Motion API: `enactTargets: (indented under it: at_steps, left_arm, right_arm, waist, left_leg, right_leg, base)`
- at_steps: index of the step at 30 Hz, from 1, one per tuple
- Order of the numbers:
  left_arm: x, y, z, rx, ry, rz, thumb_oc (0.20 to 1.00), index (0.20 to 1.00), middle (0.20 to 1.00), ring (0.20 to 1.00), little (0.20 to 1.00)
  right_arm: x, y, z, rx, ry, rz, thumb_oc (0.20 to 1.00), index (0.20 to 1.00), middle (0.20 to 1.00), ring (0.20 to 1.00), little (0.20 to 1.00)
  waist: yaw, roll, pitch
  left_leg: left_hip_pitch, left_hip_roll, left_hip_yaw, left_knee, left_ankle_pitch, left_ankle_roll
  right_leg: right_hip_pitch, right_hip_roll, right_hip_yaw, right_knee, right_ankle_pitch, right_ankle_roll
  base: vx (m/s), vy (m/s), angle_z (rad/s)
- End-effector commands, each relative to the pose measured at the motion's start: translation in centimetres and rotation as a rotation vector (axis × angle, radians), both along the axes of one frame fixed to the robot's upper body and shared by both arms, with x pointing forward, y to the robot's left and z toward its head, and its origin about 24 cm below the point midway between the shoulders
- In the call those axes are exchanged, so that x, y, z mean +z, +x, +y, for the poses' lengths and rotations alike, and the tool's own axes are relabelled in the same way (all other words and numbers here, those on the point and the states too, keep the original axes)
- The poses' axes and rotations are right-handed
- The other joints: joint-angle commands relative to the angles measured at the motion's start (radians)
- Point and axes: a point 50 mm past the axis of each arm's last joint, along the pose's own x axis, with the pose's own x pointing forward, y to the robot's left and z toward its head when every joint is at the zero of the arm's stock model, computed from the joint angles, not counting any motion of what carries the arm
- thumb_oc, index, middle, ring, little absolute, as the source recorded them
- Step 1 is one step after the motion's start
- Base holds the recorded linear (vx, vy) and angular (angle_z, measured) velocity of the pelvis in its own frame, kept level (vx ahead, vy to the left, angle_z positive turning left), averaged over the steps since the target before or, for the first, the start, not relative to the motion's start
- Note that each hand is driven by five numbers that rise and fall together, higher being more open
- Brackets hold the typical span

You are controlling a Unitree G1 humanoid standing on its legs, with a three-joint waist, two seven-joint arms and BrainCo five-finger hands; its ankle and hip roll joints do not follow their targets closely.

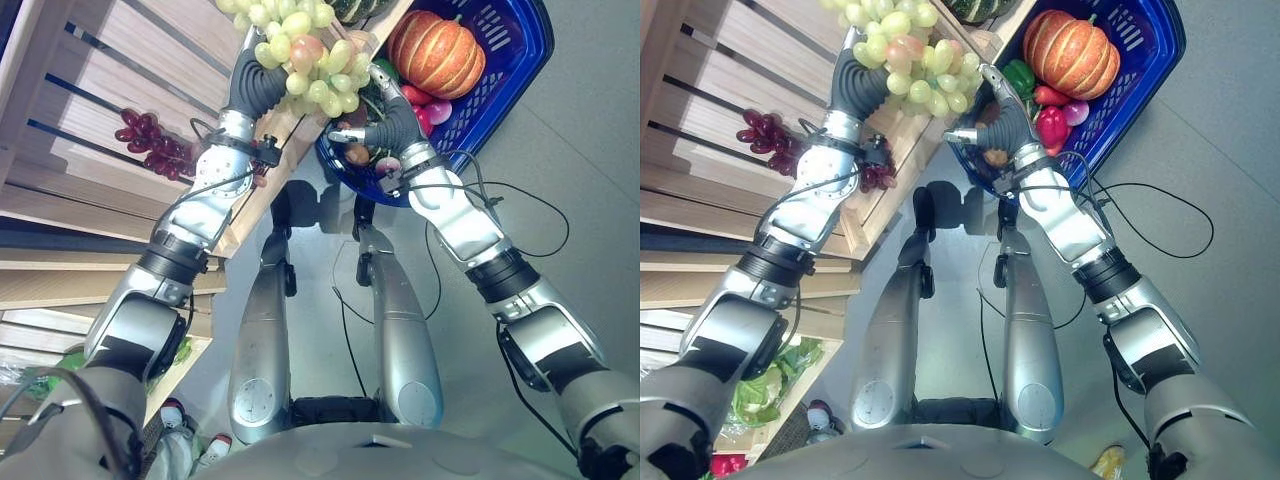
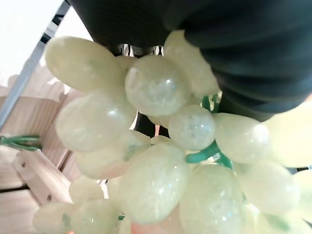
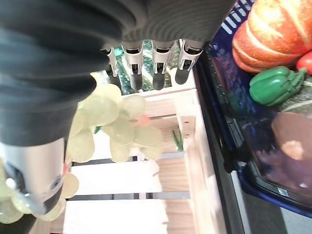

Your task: Pick up fruits and vegetables into the basket

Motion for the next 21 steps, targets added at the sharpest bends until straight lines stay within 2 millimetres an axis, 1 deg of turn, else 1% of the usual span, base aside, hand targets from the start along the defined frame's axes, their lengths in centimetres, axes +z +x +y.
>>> enactTargets:
  at_steps: [1, 6, 7, 8, 11, 12, 13, 14, 18, 19, 21]
  left_arm:
    - [3.5, -2.3, -2.8, -0.169, -0.019, -0.191, 0.200, 0.200, 0.200, 0.200, 0.200]
    - [3.4, -2.4, -3.4, -0.199, 0.000, -0.178, 0.200, 0.200, 0.200, 0.200, 0.200]
    - [3.4, -2.4, -3.5, -0.200, 0.002, -0.179, 0.200, 0.200, 0.200, 0.200, 0.200]
    - [3.3, -2.4, -3.7, -0.203, 0.004, -0.173, 0.200, 0.200, 0.200, 0.200, 0.200]
    - [3.3, -2.4, -3.9, -0.214, 0.009, -0.168, 0.200, 0.200, 0.200, 0.200, 0.200]
    - [3.1, -2.4, -4.0, -0.217, 0.010, -0.162, 0.200, 0.200, 0.200, 0.200, 0.200]
    - [3.2, -2.4, -4.1, -0.217, 0.014, -0.162, 0.200, 0.200, 0.200, 0.200, 0.200]
    - [3.0, -2.4, -4.1, -0.217, 0.014, -0.158, 0.200, 0.200, 0.200, 0.200, 0.200]
    - [2.9, -2.4, -4.1, -0.210, 0.012, -0.157, 0.200, 0.200, 0.200, 0.200, 0.200]
    - [3.1, -2.4, -4.1, -0.208, 0.013, -0.162, 0.200, 0.200, 0.200, 0.200, 0.200]
    - [2.9, -2.5, -4.1, -0.205, 0.012, -0.165, 0.200, 0.200, 0.200, 0.200, 0.200]
  right_arm:
    - [2.2, -0.9, 1.2, 0.073, 0.048, -0.118, 1.000, 1.000, 1.000, 1.000, 1.000]
    - [2.7, -0.9, 1.2, 0.046, 0.085, -0.156, 1.000, 1.000, 1.000, 1.000, 1.000]
    - [2.9, -0.9, 1.3, 0.042, 0.092, -0.166, 1.000, 1.000, 1.000, 1.000, 1.000]
    - [2.8, -0.9, 1.3, 0.037, 0.101, -0.171, 1.000, 1.000, 1.000, 1.000, 1.000]
    - [3.2, -1.0, 1.4, 0.032, 0.118, -0.193, 1.000, 1.000, 1.000, 1.000, 1.000]
    - [3.2, -1.1, 1.4, 0.033, 0.122, -0.195, 1.000, 1.000, 1.000, 1.000, 1.000]
    - [3.4, -1.1, 1.5, 0.038, 0.124, -0.202, 1.000, 1.000, 1.000, 1.000, 1.000]
    - [3.3, -1.2, 1.5, 0.040, 0.123, -0.200, 1.000, 1.000, 1.000, 1.000, 1.000]
    - [3.5, -1.5, 1.9, 0.070, 0.126, -0.207, 1.000, 1.000, 1.000, 1.000, 1.000]
    - [3.6, -1.5, 1.9, 0.074, 0.125, -0.211, 1.000, 1.000, 1.000, 1.000, 1.000]
    - [3.6, -1.6, 2.1, 0.092, 0.121, -0.204, 1.000, 1.000, 1.000, 1.000, 1.000]
  waist:
    - [-0.014, 0.043, -0.036]
    - [-0.013, 0.044, -0.036]
    - [-0.013, 0.044, -0.036]
    - [-0.013, 0.044, -0.036]
    - [-0.013, 0.045, -0.036]
    - [-0.013, 0.045, -0.036]
    - [-0.013, 0.045, -0.036]
    - [-0.013, 0.045, -0.036]
    - [-0.013, 0.044, -0.036]
    - [-0.013, 0.045, -0.036]
    - [-0.012, 0.043, -0.036]
  left_leg:
    - [0.001, -0.055, -0.015, 0.056, -0.102, -0.013]
    - [0.008, -0.056, -0.014, 0.059, -0.111, -0.012]
    - [0.002, -0.056, -0.014, 0.058, -0.104, -0.011]
    - [0.008, -0.056, -0.014, 0.061, -0.112, -0.011]
    - [0.000, -0.058, -0.015, 0.061, -0.106, -0.010]
    - [0.005, -0.059, -0.015, 0.064, -0.113, -0.010]
    - [-0.001, -0.059, -0.015, 0.062, -0.106, -0.009]
    - [0.005, -0.059, -0.015, 0.064, -0.113, -0.010]
    - [0.006, -0.059, -0.014, 0.064, -0.113, -0.008]
    - [-0.001, -0.059, -0.014, 0.063, -0.106, -0.008]
    - [0.002, -0.059, -0.015, 0.068, -0.113, -0.009]
  right_leg:
    - [0.094, 0.012, -0.062, -0.075, -0.018, 0.078]
    - [0.100, 0.012, -0.063, -0.071, -0.025, 0.078]
    - [0.095, 0.012, -0.063, -0.074, -0.018, 0.077]
    - [0.101, 0.013, -0.062, -0.071, -0.026, 0.077]
    - [0.093, 0.013, -0.063, -0.073, -0.018, 0.077]
    - [0.099, 0.013, -0.063, -0.070, -0.025, 0.077]
    - [0.093, 0.013, -0.063, -0.074, -0.017, 0.077]
    - [0.099, 0.013, -0.063, -0.070, -0.024, 0.077]
    - [0.099, 0.013, -0.064, -0.070, -0.024, 0.077]
    - [0.093, 0.013, -0.064, -0.073, -0.016, 0.076]
    - [0.095, 0.013, -0.065, -0.066, -0.023, 0.077]
  base:
    - [0.00, 0.000, 0.00]
    - [0.00, 0.000, 0.00]
    - [0.00, 0.000, 0.00]
    - [0.00, 0.000, 0.00]
    - [0.00, 0.000, 0.00]
    - [0.00, 0.000, 0.00]
    - [0.00, 0.000, 0.00]
    - [0.00, 0.000, 0.00]
    - [0.00, 0.000, 0.00]
    - [0.00, 0.000, 0.00]
    - [0.00, 0.000, 0.00]
